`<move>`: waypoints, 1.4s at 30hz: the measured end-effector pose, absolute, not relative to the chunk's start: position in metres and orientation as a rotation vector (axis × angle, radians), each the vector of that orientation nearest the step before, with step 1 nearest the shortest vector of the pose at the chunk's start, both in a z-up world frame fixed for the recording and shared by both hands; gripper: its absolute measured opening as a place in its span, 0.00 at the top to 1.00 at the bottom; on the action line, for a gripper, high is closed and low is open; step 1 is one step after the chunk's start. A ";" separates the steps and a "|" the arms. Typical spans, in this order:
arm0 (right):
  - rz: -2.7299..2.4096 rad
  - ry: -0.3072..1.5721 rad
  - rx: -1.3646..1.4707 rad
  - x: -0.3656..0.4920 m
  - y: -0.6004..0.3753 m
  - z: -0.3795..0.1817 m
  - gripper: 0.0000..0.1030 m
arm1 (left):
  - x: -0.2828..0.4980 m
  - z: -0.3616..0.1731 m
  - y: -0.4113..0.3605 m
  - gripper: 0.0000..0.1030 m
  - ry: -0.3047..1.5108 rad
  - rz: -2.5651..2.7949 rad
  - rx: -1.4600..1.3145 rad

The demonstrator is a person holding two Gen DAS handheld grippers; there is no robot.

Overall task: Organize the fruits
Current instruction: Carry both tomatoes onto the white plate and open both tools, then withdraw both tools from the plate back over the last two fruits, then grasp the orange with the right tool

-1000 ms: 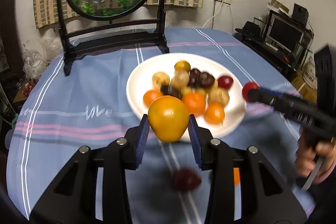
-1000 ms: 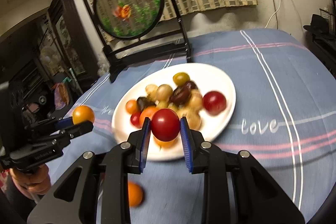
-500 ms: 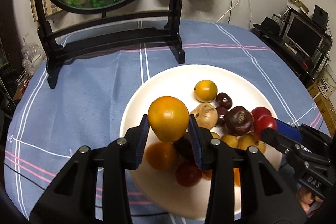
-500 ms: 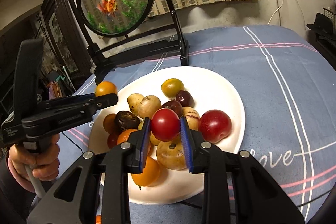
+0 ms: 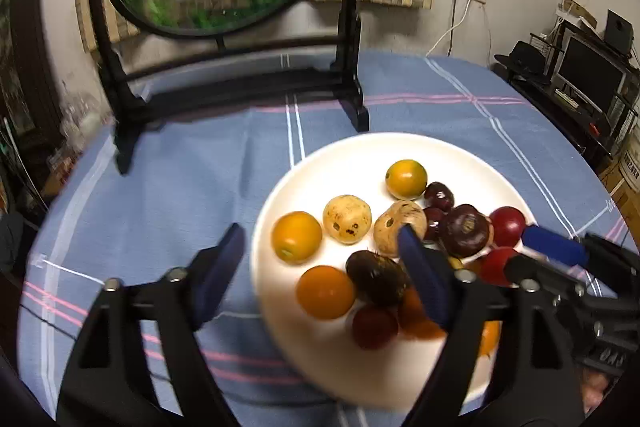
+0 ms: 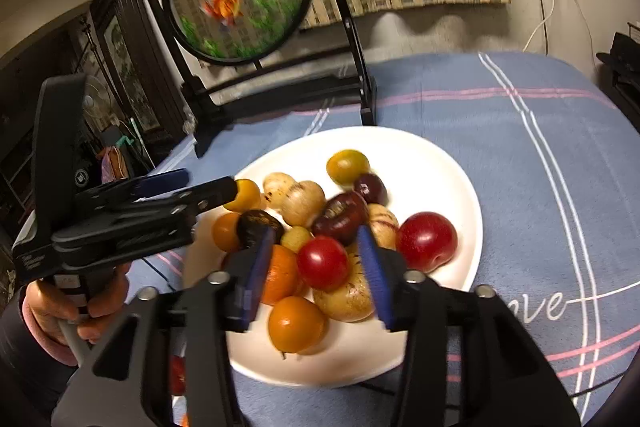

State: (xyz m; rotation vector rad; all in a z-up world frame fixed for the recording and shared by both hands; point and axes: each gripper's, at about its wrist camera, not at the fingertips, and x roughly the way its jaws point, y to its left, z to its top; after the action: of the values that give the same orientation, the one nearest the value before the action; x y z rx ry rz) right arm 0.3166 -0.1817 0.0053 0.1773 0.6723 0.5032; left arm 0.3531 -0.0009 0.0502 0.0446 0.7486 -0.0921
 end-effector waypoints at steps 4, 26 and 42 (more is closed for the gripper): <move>0.504 0.640 0.173 0.297 -0.185 0.017 0.51 | 0.311 0.067 0.007 0.03 0.704 -0.080 0.050; 0.649 0.847 -0.124 0.198 -0.127 -0.034 0.45 | 0.198 0.028 0.045 0.03 0.686 0.082 -0.002; 0.618 0.857 -0.170 0.199 -0.121 -0.046 0.50 | 0.196 0.032 0.046 0.02 0.699 0.037 -0.066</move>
State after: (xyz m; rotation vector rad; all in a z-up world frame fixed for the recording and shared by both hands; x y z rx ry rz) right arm 0.1992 -0.1206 -0.0460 -0.1698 0.8567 0.6175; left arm 0.1962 0.0456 0.0323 -0.0658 0.6994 0.0371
